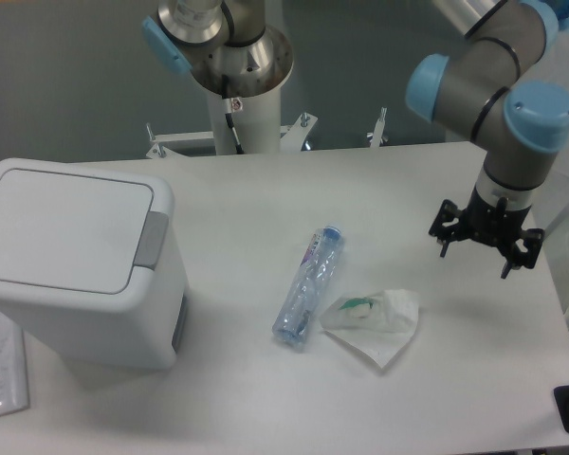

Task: Open the trash can
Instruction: 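Lower the open gripper slightly above the table beside the bottle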

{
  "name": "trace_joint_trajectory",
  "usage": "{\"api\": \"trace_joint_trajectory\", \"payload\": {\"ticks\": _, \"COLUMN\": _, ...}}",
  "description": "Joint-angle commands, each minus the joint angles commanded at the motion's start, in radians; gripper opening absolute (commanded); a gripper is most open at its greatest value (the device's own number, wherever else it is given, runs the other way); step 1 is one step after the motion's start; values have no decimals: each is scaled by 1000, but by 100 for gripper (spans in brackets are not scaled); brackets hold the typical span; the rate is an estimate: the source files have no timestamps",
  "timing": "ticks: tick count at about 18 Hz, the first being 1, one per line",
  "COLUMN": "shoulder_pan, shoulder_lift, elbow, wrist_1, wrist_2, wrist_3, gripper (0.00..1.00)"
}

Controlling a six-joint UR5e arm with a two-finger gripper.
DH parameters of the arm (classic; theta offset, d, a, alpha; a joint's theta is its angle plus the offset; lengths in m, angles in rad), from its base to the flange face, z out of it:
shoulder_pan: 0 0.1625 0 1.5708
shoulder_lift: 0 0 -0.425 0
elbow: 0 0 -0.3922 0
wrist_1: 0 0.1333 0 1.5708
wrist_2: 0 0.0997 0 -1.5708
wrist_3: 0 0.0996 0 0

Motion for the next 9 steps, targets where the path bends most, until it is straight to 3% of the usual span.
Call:
{"api": "trace_joint_trajectory", "payload": {"ticks": 5, "shoulder_pan": -41, "shoulder_lift": 8, "elbow": 43, "wrist_1": 11, "wrist_2": -114, "wrist_3": -143, "gripper": 100}}
{"api": "trace_joint_trajectory", "payload": {"ticks": 9, "shoulder_pan": -46, "shoulder_lift": 90, "elbow": 43, "wrist_1": 11, "wrist_2": -311, "wrist_3": -195, "gripper": 100}}
